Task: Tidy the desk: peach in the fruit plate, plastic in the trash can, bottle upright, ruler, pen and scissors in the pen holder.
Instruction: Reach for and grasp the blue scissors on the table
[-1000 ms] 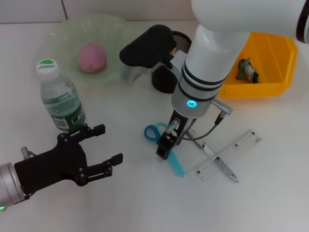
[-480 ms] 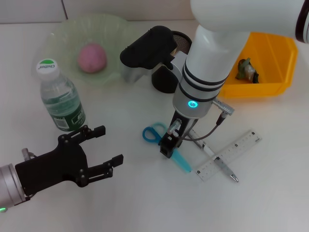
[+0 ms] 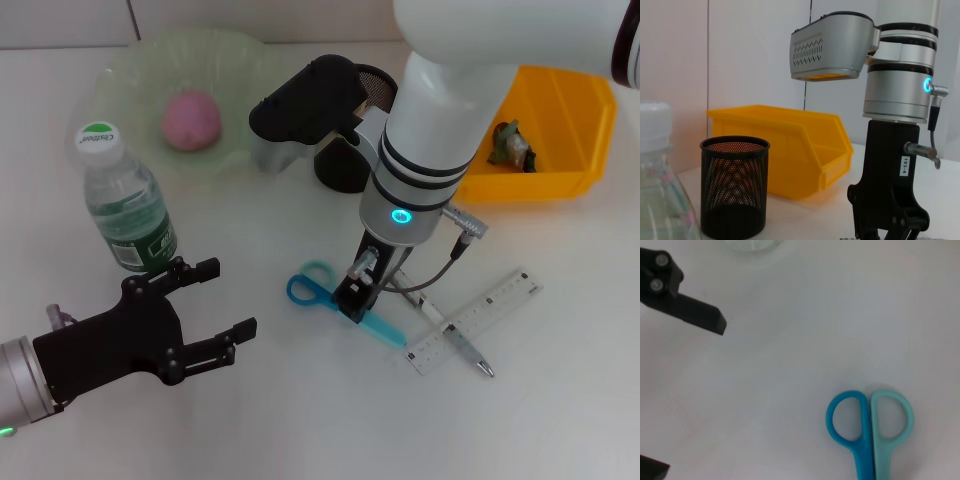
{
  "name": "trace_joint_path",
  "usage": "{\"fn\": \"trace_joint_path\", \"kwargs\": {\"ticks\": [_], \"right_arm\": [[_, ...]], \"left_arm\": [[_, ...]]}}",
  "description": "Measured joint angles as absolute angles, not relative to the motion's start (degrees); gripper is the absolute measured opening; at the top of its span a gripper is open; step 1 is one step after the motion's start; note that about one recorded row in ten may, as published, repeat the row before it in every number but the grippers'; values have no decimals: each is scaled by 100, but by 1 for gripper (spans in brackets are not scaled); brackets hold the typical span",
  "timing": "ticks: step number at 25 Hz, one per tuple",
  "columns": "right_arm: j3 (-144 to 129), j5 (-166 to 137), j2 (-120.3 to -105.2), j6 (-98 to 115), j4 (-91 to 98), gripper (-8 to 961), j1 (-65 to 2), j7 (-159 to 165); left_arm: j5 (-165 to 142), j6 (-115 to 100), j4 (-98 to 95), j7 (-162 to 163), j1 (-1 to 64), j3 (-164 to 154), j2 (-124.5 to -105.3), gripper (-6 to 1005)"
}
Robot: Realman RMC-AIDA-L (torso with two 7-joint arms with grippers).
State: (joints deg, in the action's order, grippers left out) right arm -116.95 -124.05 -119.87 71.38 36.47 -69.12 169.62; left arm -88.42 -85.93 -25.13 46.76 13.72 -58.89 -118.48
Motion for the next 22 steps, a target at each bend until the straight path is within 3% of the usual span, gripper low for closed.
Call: {"fn": "trace_joint_path", "kwargs": {"ticks": [3, 17, 22], "right_arm": [[-11695, -12405, -11987, 7141, 3644, 158, -6911, 16960], [-11621, -12394, -11989, 7213, 3699, 217, -6874, 16954], [-11621, -12393, -11994, 7218, 3740, 371, -6880, 16954]], "left_arm": [[-8842, -8593, -2513, 4675, 1381, -5888, -11847, 832], [-8842, -8596, -2513, 4675, 1413, -5889, -11847, 832], [-8842, -8601, -2513, 4675, 1415, -5889, -11848, 832]]}}
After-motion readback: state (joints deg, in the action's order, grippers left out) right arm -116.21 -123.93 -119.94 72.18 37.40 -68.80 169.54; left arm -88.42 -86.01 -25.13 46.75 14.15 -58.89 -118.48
